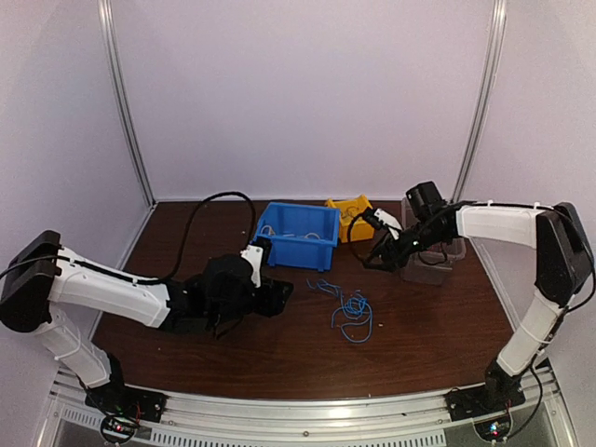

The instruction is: Untangle the cables

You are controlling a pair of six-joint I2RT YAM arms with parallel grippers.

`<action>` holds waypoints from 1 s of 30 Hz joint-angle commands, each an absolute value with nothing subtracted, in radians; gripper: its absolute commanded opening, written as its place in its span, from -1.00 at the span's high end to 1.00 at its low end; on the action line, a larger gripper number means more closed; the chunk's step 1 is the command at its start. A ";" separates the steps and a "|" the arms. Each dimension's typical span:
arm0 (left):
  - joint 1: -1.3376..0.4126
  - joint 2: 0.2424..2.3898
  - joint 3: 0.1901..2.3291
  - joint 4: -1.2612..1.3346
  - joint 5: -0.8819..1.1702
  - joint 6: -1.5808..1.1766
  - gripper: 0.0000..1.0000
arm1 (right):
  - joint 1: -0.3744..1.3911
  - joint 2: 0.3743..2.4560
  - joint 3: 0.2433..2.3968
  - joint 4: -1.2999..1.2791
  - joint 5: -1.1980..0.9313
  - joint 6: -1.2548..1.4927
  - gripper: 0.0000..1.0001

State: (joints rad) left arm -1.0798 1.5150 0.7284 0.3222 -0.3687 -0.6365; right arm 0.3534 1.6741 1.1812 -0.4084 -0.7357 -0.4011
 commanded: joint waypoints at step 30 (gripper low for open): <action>-1.078 1.609 0.722 0.423 -0.313 -0.665 -0.22 | 0.509 1.800 1.162 -0.447 -0.764 -0.515 1.00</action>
State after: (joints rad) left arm -1.0798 1.5875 0.7250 0.3687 -0.3187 -0.6655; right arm 0.5049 1.8236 1.1355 -0.4446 -0.7586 -0.5163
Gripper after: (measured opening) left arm 0.608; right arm 0.018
